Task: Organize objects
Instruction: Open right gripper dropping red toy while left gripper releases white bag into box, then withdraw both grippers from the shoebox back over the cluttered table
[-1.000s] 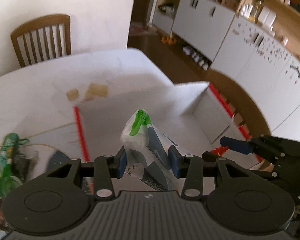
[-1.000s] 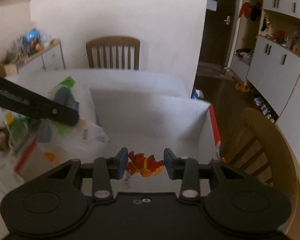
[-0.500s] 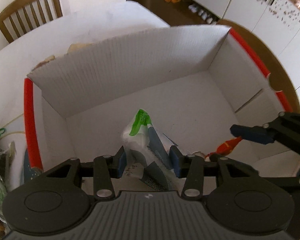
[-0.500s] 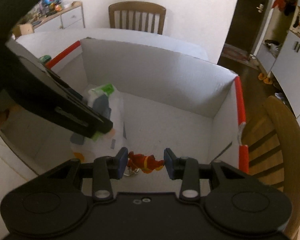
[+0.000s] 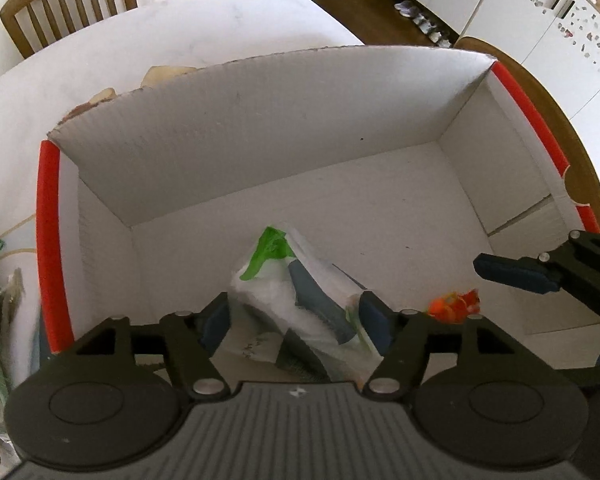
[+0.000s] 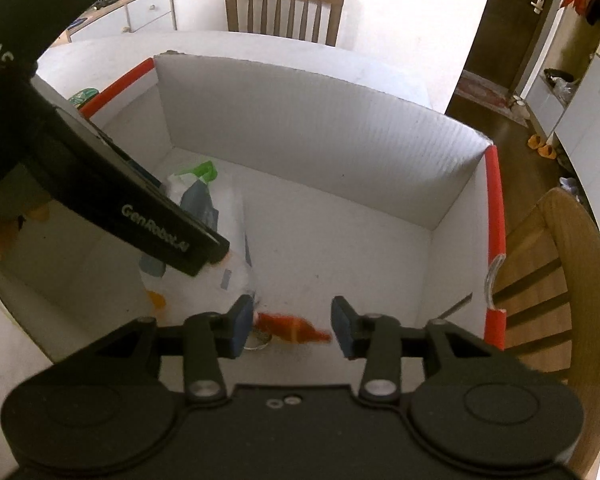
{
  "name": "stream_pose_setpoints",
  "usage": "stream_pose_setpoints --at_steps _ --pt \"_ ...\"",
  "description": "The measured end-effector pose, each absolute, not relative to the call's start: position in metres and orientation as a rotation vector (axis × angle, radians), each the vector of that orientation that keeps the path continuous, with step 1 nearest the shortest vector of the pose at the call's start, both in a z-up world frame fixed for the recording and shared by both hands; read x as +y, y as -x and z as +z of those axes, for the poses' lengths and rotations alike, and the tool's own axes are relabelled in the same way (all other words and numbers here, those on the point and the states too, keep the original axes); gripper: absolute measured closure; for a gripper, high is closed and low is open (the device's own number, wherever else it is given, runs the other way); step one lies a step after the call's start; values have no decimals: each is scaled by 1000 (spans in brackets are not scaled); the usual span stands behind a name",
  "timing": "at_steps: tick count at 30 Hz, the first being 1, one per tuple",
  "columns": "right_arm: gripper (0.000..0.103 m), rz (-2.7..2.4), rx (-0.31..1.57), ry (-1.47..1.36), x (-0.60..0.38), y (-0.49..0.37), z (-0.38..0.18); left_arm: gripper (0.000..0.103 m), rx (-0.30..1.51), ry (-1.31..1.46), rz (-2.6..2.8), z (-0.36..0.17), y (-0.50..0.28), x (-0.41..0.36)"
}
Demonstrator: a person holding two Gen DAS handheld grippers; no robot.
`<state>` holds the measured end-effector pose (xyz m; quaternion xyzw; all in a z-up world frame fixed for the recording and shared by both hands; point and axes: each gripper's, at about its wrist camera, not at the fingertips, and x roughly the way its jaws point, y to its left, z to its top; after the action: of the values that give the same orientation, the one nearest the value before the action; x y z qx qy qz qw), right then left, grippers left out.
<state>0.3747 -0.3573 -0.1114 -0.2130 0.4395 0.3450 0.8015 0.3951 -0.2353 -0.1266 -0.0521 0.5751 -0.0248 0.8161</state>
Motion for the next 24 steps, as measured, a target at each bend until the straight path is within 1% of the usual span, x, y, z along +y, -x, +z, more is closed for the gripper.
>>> stream_pose_setpoints --at_steps 1,3,11,13,15,24 --pt "52 743 940 454 -357 -374 -110 33 1226 113 -53 -126 -396 -236" --pt "37 742 927 445 -359 -376 -107 33 1224 115 -51 -124 -394 -236" --pt "34 746 899 394 -370 -378 -89 33 1182 106 -56 -107 -382 -239" --pt "32 750 889 380 -372 -377 -83 30 1171 107 -55 -101 -379 -239" --pt "30 757 876 365 -378 -373 -76 24 1151 107 -47 -93 -378 -237" --pt "18 751 834 276 -395 -359 -50 24 1022 208 -83 -49 -341 -219"
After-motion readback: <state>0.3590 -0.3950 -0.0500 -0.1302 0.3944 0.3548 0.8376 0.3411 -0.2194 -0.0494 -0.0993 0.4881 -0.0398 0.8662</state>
